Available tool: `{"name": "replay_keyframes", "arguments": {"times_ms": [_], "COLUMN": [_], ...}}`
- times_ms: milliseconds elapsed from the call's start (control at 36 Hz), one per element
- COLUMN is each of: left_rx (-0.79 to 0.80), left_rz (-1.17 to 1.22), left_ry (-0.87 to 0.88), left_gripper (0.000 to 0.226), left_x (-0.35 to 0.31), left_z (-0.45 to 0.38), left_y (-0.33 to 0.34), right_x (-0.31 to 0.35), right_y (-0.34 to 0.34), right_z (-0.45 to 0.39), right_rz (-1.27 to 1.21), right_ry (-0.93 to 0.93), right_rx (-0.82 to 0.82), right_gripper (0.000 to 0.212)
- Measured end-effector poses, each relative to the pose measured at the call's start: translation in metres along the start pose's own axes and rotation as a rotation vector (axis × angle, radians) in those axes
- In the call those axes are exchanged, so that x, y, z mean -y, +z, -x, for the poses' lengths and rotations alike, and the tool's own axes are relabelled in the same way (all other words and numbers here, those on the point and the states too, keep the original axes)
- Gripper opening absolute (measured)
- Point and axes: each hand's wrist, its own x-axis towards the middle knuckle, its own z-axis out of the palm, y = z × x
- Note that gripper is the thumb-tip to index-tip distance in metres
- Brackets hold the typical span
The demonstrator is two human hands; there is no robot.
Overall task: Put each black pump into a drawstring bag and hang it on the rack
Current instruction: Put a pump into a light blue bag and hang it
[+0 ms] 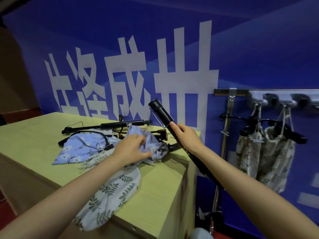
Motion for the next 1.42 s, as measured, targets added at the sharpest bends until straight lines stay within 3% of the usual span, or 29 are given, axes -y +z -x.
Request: {"name": "replay_keyframes", "arguments": {"times_ms": [83,194,278,333,472,750,861,944,1056,1194,1278,1417], "left_rx": [0.091,0.069,-0.022,-0.055,-0.028,0.085,0.016,-0.056,-0.253,-0.036,-0.002,0.168], "left_rz": [-0.070,0.553,0.904,1.029,1.167,1.123,1.065,1.111,0.853,0.491,0.326,0.338], "left_ry": [-0.036,-0.276,-0.465,-0.548,-0.511,-0.461,-0.439,-0.425,-0.278,-0.222,-0.211,-0.298], "left_gripper": [0.033,0.039,0.041,0.037,0.029,0.035,0.036,0.023,0.025,0.047,0.056,0.070], "left_x": [0.007,0.002,-0.001,-0.006,-0.018,-0.037,-0.044,-0.040,-0.017,0.013,0.015,0.019], "left_z": [0.002,-0.002,-0.014,-0.021,-0.031,-0.034,-0.041,-0.042,-0.038,-0.027,-0.023,-0.023], "left_y": [0.006,-0.016,-0.041,-0.058,-0.082,-0.094,-0.104,-0.116,-0.119,-0.105,-0.105,-0.107], "right_x": [-0.002,0.000,-0.002,-0.004,-0.003,0.022,0.045,0.058,0.069,0.094,0.102,0.107], "right_y": [-0.004,-0.012,-0.017,-0.020,-0.022,-0.026,-0.019,-0.016,-0.021,-0.025,-0.025,-0.022], "right_z": [0.008,0.019,0.024,0.026,0.031,0.017,0.004,-0.005,-0.014,-0.023,-0.032,-0.048], "right_rz": [0.021,-0.025,-0.084,-0.077,0.084,0.509,0.682,0.832,0.936,1.024,1.116,1.170], "right_ry": [-0.015,-0.046,-0.063,-0.092,-0.185,-0.145,-0.221,-0.324,-0.523,-0.755,-0.900,-1.090], "right_rx": [0.029,0.097,0.170,0.221,0.299,0.212,0.248,0.254,0.235,0.124,0.085,0.043], "right_gripper": [0.050,0.038,0.042,0.045,0.039,0.053,0.048,0.051,0.049,0.054,0.053,0.055]}}
